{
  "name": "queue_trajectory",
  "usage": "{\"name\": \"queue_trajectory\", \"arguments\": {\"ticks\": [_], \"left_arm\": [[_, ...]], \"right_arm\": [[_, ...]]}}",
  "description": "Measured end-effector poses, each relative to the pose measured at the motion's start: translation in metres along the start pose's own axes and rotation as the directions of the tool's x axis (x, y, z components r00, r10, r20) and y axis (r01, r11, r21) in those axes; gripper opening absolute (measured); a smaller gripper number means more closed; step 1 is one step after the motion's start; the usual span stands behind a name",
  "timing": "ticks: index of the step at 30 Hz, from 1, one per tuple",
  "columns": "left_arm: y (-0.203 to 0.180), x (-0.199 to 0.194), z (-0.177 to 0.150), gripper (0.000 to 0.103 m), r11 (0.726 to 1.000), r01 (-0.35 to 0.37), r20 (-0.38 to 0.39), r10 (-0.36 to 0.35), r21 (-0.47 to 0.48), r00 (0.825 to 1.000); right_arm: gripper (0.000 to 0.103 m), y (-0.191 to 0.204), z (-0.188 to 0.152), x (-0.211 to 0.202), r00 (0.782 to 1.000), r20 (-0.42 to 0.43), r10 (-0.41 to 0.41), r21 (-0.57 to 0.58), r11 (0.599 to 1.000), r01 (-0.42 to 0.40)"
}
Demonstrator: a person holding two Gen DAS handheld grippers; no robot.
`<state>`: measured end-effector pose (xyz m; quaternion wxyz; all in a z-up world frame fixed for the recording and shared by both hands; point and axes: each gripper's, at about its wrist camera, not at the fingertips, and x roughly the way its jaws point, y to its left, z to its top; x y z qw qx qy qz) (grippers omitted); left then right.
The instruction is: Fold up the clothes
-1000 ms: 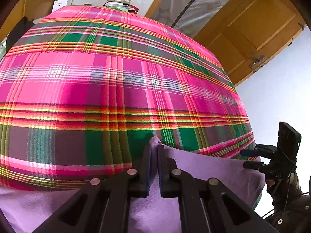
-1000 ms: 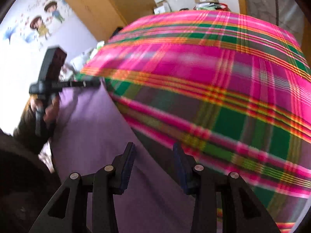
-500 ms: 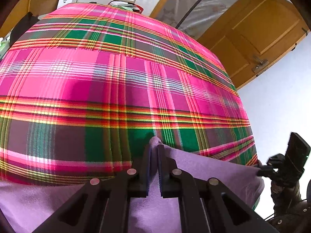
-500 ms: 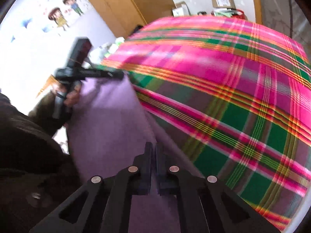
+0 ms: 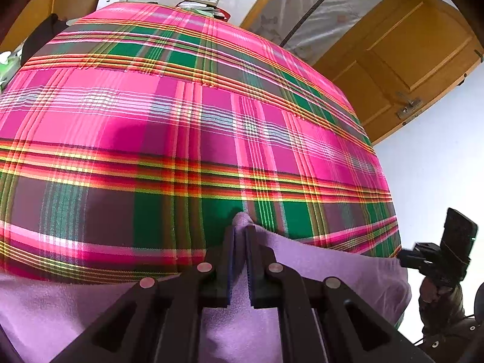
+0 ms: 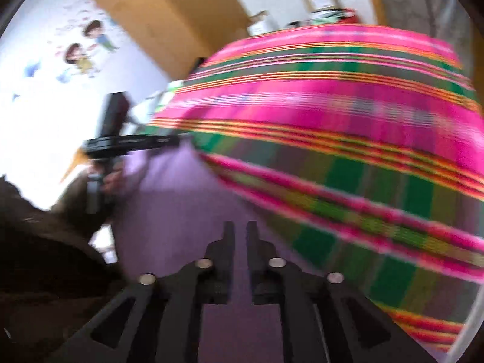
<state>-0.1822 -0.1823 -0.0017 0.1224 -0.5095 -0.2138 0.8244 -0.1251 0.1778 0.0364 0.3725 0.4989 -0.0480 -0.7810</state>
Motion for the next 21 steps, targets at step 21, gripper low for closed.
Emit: {"name": "queue_trajectory", "arguments": {"ticks": [21], "left_arm": [[0.001, 0.000, -0.001, 0.007, 1.000, 0.000, 0.008, 0.001, -0.015, 1.000]], "right_arm": [[0.003, 0.025, -0.013, -0.006, 0.999, -0.039, -0.008, -0.177, 0.984, 0.001]]}}
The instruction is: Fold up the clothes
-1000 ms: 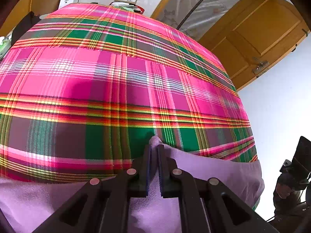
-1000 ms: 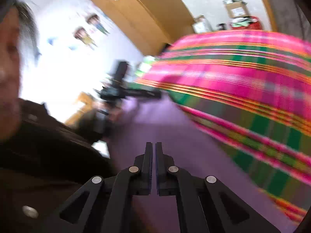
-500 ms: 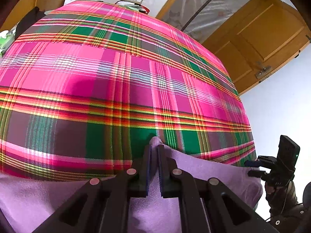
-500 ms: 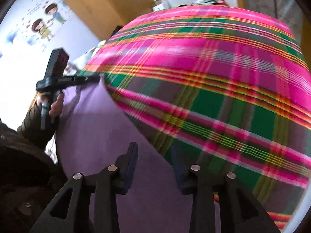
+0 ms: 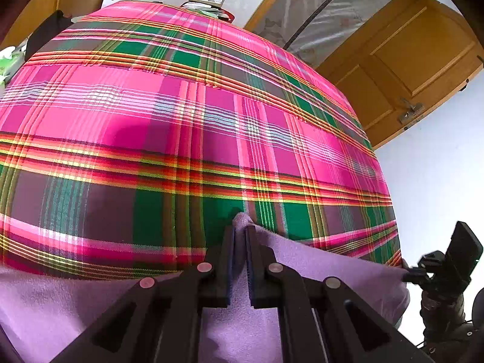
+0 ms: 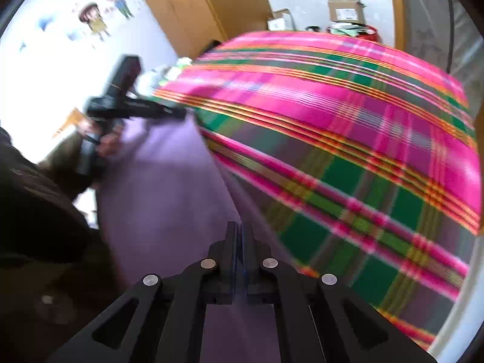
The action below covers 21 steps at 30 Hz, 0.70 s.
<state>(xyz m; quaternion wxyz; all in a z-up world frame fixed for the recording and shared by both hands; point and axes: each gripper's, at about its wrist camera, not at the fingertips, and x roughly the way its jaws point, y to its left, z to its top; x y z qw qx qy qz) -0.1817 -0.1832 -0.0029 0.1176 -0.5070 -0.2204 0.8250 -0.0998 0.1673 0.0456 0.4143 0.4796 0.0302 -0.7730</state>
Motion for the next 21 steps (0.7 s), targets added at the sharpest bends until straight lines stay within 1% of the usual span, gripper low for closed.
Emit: {"name": "queue_trajectory", "arguments": {"ticks": [2, 4, 6, 8, 10, 12, 14, 17, 21], "left_arm": [[0.001, 0.000, 0.000, 0.007, 1.000, 0.004, 0.002, -0.004, -0.005, 1.000], [0.001, 0.001, -0.001, 0.008, 1.000, 0.006, 0.004, -0.006, -0.006, 1.000], [0.001, 0.002, 0.000, 0.008, 1.000, 0.005, 0.007, -0.005, -0.008, 1.000], [0.001, 0.002, 0.000, 0.008, 1.000, 0.004, 0.006, -0.004, -0.011, 1.000], [0.002, 0.002, 0.001, 0.008, 1.000, 0.002, 0.004, -0.002, -0.013, 1.000], [0.001, 0.002, 0.002, 0.008, 1.000, -0.004, 0.004, 0.004, -0.008, 1.000], [0.000, 0.002, 0.003, 0.008, 1.000, -0.008, 0.006, 0.008, -0.003, 1.000], [0.001, 0.003, 0.004, 0.008, 1.000, -0.008, 0.004, 0.008, -0.008, 1.000], [0.002, 0.002, 0.004, 0.008, 1.000, -0.013, 0.006, 0.013, -0.006, 1.000]], "right_arm": [[0.003, 0.003, -0.001, -0.012, 0.995, 0.038, 0.089, 0.034, 0.995, -0.090], [0.003, 0.007, -0.003, -0.026, 0.977, 0.089, 0.196, 0.052, 0.978, -0.201], [0.003, 0.005, -0.006, -0.028, 0.955, 0.117, 0.272, 0.060, 0.958, -0.281], [0.003, -0.003, -0.006, -0.013, 0.968, 0.081, 0.236, 0.101, 0.965, -0.244], [0.003, -0.018, -0.008, -0.002, 0.973, 0.051, 0.224, 0.143, 0.963, -0.230], [0.003, -0.032, -0.008, 0.005, 0.984, 0.027, 0.174, 0.180, 0.968, -0.176], [0.003, -0.044, -0.007, 0.013, 0.991, 0.002, 0.135, 0.212, 0.968, -0.132], [0.003, -0.050, -0.002, 0.025, 0.996, -0.028, 0.090, 0.211, 0.974, -0.082], [0.003, -0.048, 0.001, 0.035, 0.997, -0.072, 0.035, 0.173, 0.985, -0.022]]}}
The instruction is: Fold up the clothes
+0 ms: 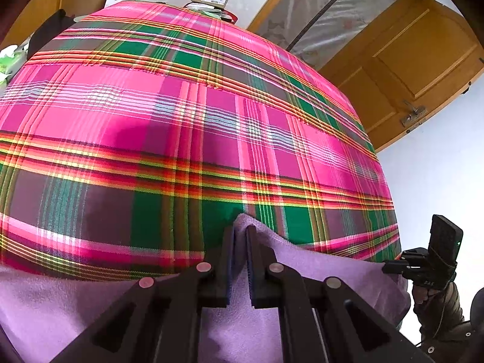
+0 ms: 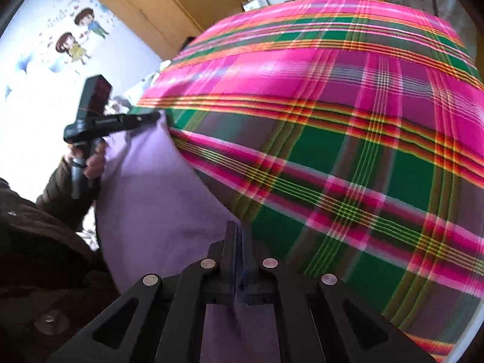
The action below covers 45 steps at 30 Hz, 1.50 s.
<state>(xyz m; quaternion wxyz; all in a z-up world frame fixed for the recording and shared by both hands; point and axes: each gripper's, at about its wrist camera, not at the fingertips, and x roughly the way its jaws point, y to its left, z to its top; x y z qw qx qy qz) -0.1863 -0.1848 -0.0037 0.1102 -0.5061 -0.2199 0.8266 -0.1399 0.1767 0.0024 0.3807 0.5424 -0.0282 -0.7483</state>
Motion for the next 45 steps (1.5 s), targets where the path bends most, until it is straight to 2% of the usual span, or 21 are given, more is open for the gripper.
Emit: {"name": "queue_trajectory", "arguments": {"ticks": [5, 6, 7, 9, 11, 15, 18, 21, 22, 25, 26, 28, 31, 33, 37, 41, 43, 45], "left_arm": [[-0.002, -0.002, 0.000, 0.009, 1.000, -0.011, 0.000, 0.011, 0.000, 1.000], [-0.002, -0.002, 0.000, 0.009, 1.000, -0.014, -0.002, 0.014, -0.005, 1.000], [-0.002, -0.003, 0.000, 0.009, 1.000, -0.017, -0.005, 0.017, -0.010, 1.000], [-0.003, -0.007, -0.003, 0.010, 1.000, -0.020, -0.005, 0.020, -0.017, 1.000], [-0.004, -0.015, -0.009, 0.012, 1.000, -0.020, 0.004, 0.020, -0.014, 1.000], [-0.008, -0.034, -0.024, 0.015, 1.000, -0.021, 0.022, 0.020, 0.009, 1.000], [-0.010, -0.046, -0.036, 0.015, 1.000, -0.007, 0.024, 0.007, 0.017, 1.000], [-0.018, -0.054, -0.051, 0.018, 0.999, -0.007, 0.021, 0.006, 0.045, 1.000], [-0.022, -0.056, -0.056, 0.019, 0.998, -0.007, 0.016, 0.006, 0.058, 1.000], [-0.035, -0.055, -0.070, 0.020, 0.996, 0.022, -0.005, -0.022, 0.086, 1.000], [-0.040, -0.054, -0.075, 0.021, 0.995, 0.032, -0.012, -0.031, 0.095, 0.999], [-0.049, -0.051, -0.083, 0.022, 0.992, 0.047, -0.029, -0.044, 0.115, 0.999], [-0.064, -0.040, -0.094, 0.023, 0.986, 0.067, -0.072, -0.056, 0.156, 0.996], [-0.075, -0.033, -0.101, 0.023, 0.980, 0.076, -0.098, -0.058, 0.184, 0.993], [-0.087, -0.021, -0.108, 0.023, 0.977, 0.097, -0.131, -0.073, 0.190, 0.989], [-0.094, -0.011, -0.113, 0.023, 0.977, 0.096, -0.155, -0.066, 0.193, 0.986], [-0.096, -0.009, -0.114, 0.023, 0.976, 0.099, -0.155, -0.069, 0.192, 0.985], [-0.098, -0.008, -0.113, 0.024, 0.976, 0.101, -0.156, -0.070, 0.195, 0.985]], "right_arm": [[0.006, 0.004, -0.003, 0.000, 0.998, 0.008, -0.061, 0.001, 0.998, 0.061], [0.012, 0.004, -0.003, -0.001, 0.996, 0.017, -0.083, 0.007, 0.997, 0.083], [0.020, 0.005, -0.004, -0.005, 0.992, 0.035, -0.117, 0.021, 0.993, 0.116], [0.025, 0.007, -0.005, -0.014, 0.980, 0.071, -0.187, 0.051, 0.982, 0.184], [0.025, 0.012, -0.014, -0.031, 0.966, 0.126, -0.227, 0.074, 0.973, 0.219], [0.026, 0.027, -0.040, -0.053, 0.926, 0.178, -0.334, 0.075, 0.943, 0.326], [0.026, 0.024, -0.066, -0.066, 0.892, 0.197, -0.406, 0.172, 0.910, 0.377], [0.027, 0.016, -0.085, -0.075, 0.836, 0.198, -0.511, 0.237, 0.853, 0.465], [0.028, 0.013, -0.092, -0.079, 0.825, 0.198, -0.529, 0.261, 0.840, 0.476], [0.029, 0.008, -0.106, -0.085, 0.829, 0.191, -0.526, 0.275, 0.839, 0.469], [0.031, 0.007, -0.111, -0.084, 0.819, 0.181, -0.544, 0.272, 0.828, 0.490], [0.045, 0.004, -0.116, -0.082, 0.803, 0.160, -0.573, 0.279, 0.807, 0.520], [0.045, -0.004, -0.125, -0.084, 0.790, 0.150, -0.595, 0.325, 0.784, 0.529], [0.045, -0.009, -0.131, -0.090, 0.790, 0.170, -0.590, 0.360, 0.783, 0.507], [0.045, -0.016, -0.134, -0.093, 0.751, 0.177, -0.635, 0.392, 0.746, 0.538], [0.045, -0.022, -0.136, -0.095, 0.724, 0.194, -0.662, 0.412, 0.724, 0.553], [0.046, -0.025, -0.137, -0.095, 0.716, 0.191, -0.671, 0.418, 0.716, 0.559], [0.048, -0.029, -0.138, -0.095, 0.725, 0.193, -0.661, 0.444, 0.718, 0.536]]}}
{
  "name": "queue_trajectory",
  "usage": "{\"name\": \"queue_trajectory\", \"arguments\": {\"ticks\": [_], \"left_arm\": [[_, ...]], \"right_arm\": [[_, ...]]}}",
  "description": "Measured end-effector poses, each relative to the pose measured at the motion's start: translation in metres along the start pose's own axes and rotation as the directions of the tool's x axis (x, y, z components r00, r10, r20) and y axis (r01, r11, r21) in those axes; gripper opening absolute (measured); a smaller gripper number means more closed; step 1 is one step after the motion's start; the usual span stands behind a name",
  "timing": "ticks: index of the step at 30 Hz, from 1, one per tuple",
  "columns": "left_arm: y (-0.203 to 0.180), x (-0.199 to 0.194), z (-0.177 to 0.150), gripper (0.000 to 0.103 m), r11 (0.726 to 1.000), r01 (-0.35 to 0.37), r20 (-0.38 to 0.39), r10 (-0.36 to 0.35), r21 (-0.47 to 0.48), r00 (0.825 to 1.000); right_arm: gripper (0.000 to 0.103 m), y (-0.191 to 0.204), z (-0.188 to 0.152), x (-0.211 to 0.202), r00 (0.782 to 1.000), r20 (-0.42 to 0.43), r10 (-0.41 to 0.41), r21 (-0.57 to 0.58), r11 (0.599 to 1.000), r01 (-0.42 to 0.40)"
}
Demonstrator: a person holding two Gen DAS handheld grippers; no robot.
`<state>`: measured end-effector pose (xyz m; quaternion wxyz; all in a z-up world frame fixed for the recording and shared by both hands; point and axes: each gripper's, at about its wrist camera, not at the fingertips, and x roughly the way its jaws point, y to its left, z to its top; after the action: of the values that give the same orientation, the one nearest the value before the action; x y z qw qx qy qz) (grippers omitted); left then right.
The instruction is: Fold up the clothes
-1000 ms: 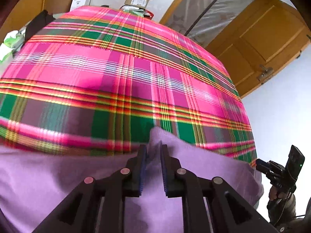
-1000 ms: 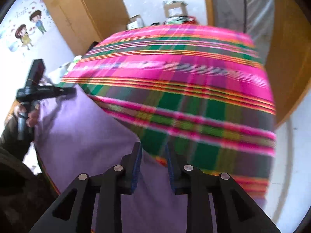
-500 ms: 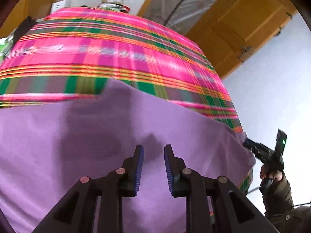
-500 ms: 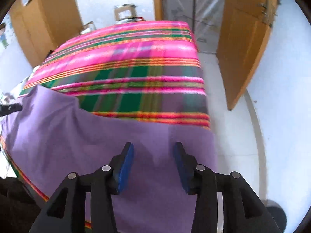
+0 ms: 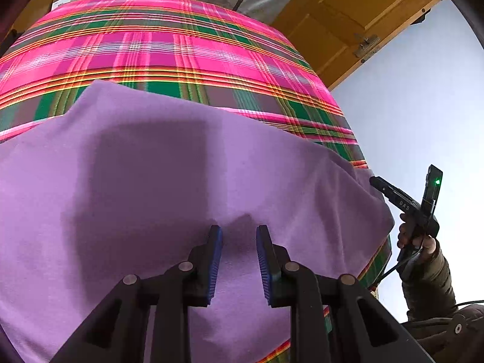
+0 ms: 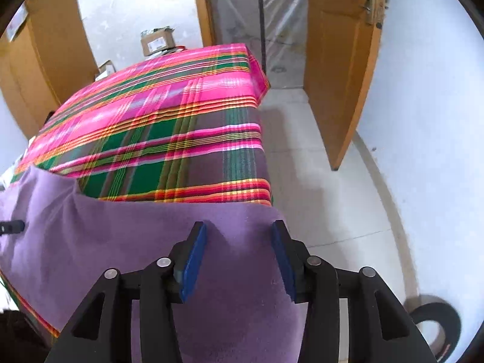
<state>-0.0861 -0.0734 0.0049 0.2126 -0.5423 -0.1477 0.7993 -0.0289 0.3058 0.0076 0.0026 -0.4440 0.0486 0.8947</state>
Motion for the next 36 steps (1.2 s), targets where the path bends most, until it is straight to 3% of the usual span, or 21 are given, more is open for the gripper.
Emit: {"name": "queue_trajectory", "arguments": {"ticks": [8, 9, 12, 17, 21, 30, 33, 34, 36], "left_arm": [[0.000, -0.001, -0.005, 0.025, 1.000, 0.003, 0.004, -0.003, -0.002, 1.000], [0.000, -0.002, -0.006, 0.026, 1.000, 0.005, 0.006, -0.005, -0.005, 1.000], [0.001, -0.002, -0.008, 0.026, 1.000, 0.012, 0.010, -0.012, -0.013, 1.000], [0.000, -0.002, -0.011, 0.026, 1.000, 0.012, 0.011, -0.012, -0.019, 1.000], [-0.001, -0.004, -0.016, 0.026, 1.000, 0.010, 0.010, -0.010, -0.016, 1.000], [0.001, -0.008, -0.025, 0.026, 1.000, 0.015, 0.017, -0.015, -0.019, 1.000], [0.004, -0.012, -0.029, 0.026, 0.999, 0.025, 0.016, -0.025, -0.023, 1.000], [0.005, -0.012, -0.030, 0.026, 0.999, 0.030, 0.019, -0.030, -0.028, 0.999], [0.008, -0.015, -0.034, 0.026, 0.999, 0.038, 0.024, -0.037, -0.034, 0.999]], "right_arm": [[0.043, -0.004, -0.001, 0.000, 1.000, 0.016, 0.003, 0.017, 1.000, -0.003], [0.038, -0.004, -0.002, -0.002, 1.000, 0.024, -0.009, 0.016, 1.000, 0.008], [0.008, -0.006, -0.003, -0.005, 0.999, 0.039, -0.023, 0.006, 1.000, 0.023], [0.005, -0.004, -0.004, -0.006, 0.997, 0.054, -0.055, -0.019, 0.998, 0.056], [0.002, -0.011, -0.004, -0.009, 0.994, 0.077, -0.083, 0.026, 0.996, 0.081], [0.002, -0.015, -0.009, -0.010, 0.993, 0.068, -0.100, 0.046, 0.994, 0.097], [0.009, -0.017, -0.010, -0.015, 0.992, 0.076, -0.102, 0.079, 0.992, 0.096], [0.019, -0.018, -0.011, -0.017, 0.992, 0.079, -0.100, 0.090, 0.992, 0.092], [0.026, -0.016, -0.014, -0.024, 0.991, 0.098, -0.090, 0.104, 0.991, 0.080]]}}
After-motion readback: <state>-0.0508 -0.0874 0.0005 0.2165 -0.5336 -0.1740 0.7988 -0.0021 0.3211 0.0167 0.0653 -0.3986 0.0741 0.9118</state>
